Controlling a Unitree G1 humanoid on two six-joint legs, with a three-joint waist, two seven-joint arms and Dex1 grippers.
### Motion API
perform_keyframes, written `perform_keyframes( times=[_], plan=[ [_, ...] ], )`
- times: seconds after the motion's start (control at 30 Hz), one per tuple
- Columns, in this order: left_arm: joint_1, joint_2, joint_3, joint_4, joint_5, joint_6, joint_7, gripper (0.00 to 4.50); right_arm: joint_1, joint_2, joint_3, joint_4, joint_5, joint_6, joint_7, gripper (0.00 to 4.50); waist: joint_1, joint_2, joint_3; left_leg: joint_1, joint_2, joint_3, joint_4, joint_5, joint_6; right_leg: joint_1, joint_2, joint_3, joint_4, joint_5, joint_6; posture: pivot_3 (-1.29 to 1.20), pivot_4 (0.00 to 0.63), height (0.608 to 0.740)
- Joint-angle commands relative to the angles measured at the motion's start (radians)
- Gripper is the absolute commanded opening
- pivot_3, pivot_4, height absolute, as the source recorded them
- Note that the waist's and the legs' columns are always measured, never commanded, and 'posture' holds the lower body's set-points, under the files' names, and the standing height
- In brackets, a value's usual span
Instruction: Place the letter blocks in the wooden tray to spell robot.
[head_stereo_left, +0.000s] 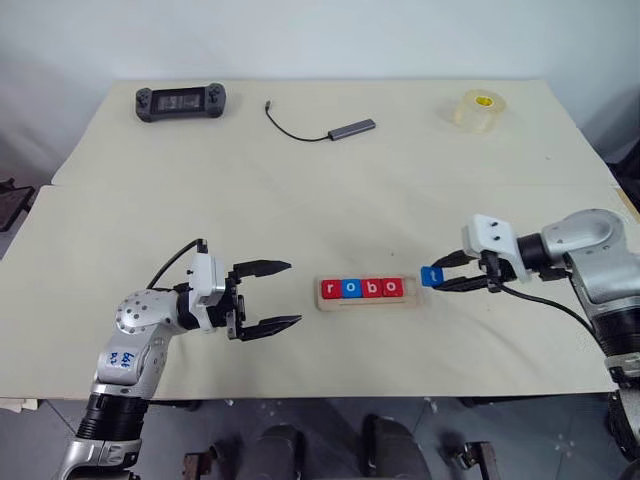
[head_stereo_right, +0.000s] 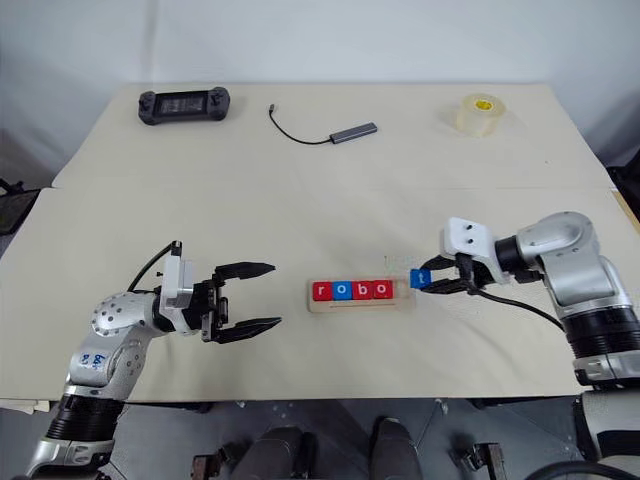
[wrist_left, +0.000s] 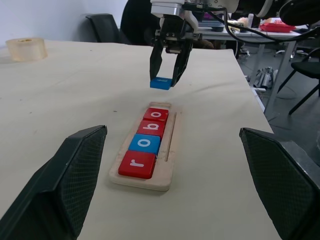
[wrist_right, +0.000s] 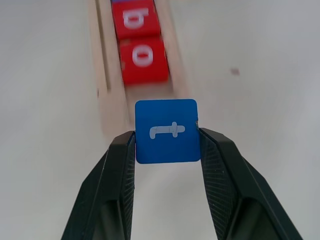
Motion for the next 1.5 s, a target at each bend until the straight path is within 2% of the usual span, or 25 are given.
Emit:
perform_keyframes(
  times=[0.03, 0.23, 0.37, 0.5, 0.6, 0.7, 1.03, 1.5],
  plan=[
    [0.023, -0.004, 0.013, -0.049, -0.004, -0.012, 0.024, 4.5, 0.0, 0.01, 0.017, -0.014, -0.02, -0.018, -0.009, 1.47, 0.001, 0.0, 0.0, 0.0, 0.0, 0.0, 0.0, 0.0, 0.0, 0.0, 0.0, 0.0, 0.0, 0.0, 0.0, 0.0, 0.15, 0.74],
    [0.047, 0.002, 0.02, -0.07, -0.006, -0.013, 0.048, 4.5, -0.01, 0.031, 0.038, 0.02, -0.04, -0.057, -0.024, 1.47, -0.001, 0.0, 0.0, -0.001, -0.001, 0.0, 0.0, 0.0, 0.0, 0.0, 0.0, 0.0, 0.0, 0.0, 0.0, 0.0, 0.15, 0.74],
    [0.05, 0.002, 0.019, -0.075, -0.006, -0.012, 0.058, 4.5, -0.009, 0.037, 0.04, 0.017, -0.035, -0.058, -0.005, 2.87, -0.002, 0.0, 0.0, 0.0, 0.0, 0.0, -0.001, 0.0, 0.0, -0.001, 0.0, 0.0, 0.0, 0.0, 0.0, 0.0, 0.15, 0.74],
    [0.05, 0.003, 0.018, -0.073, -0.005, -0.014, 0.064, 4.5, -0.011, 0.022, -0.01, -0.023, 0.022, 0.0, 0.004, 4.23, -0.001, 0.0, 0.0, -0.001, -0.001, 0.0, 0.0, 0.0, 0.0, -0.001, 0.0, 0.0, 0.0, 0.0, 0.0, 0.0, 0.15, 0.74],
    [0.05, 0.004, 0.019, -0.069, -0.004, -0.018, 0.064, 4.5, -0.015, -0.013, -0.045, -0.01, 0.037, 0.03, -0.001, 4.23, 0.0, 0.0, 0.0, 0.0, -0.001, 0.0, 0.0, 0.0, 0.0, -0.001, 0.0, 0.0, 0.0, 0.0, 0.0, 0.0, 0.15, 0.74],
    [0.047, 0.005, 0.018, -0.06, -0.002, -0.022, 0.062, 4.5, 0.0, -0.048, -0.057, 0.018, 0.031, 0.014, 0.001, 3.54, 0.003, 0.0, 0.0, -0.001, -0.001, 0.0, 0.0, 0.0, 0.0, 0.0, 0.0, 0.0, 0.0, 0.0, 0.0, 0.0, 0.15, 0.74],
    [0.03, 0.003, 0.011, -0.047, 0.0, -0.024, 0.058, 4.5, 0.017, -0.004, -0.027, 0.06, 0.006, -0.052, -0.015, 0.08, -0.003, 0.0, 0.0, 0.0, 0.0, 0.0, -0.001, 0.0, 0.0, -0.001, 0.0, 0.0, 0.0, 0.0, 0.0, 0.0, 0.15, 0.74],
    [0.03, 0.006, 0.011, -0.044, 0.0, -0.025, 0.06, 4.5, 0.032, 0.037, -0.02, -0.051, 0.016, -0.011, -0.039, 0.03, -0.001, 0.0, 0.0, 0.0, -0.001, 0.0, 0.0, 0.0, 0.0, -0.001, 0.0, 0.0, 0.0, 0.0, 0.0, 0.0, 0.15, 0.74]
  ],
)
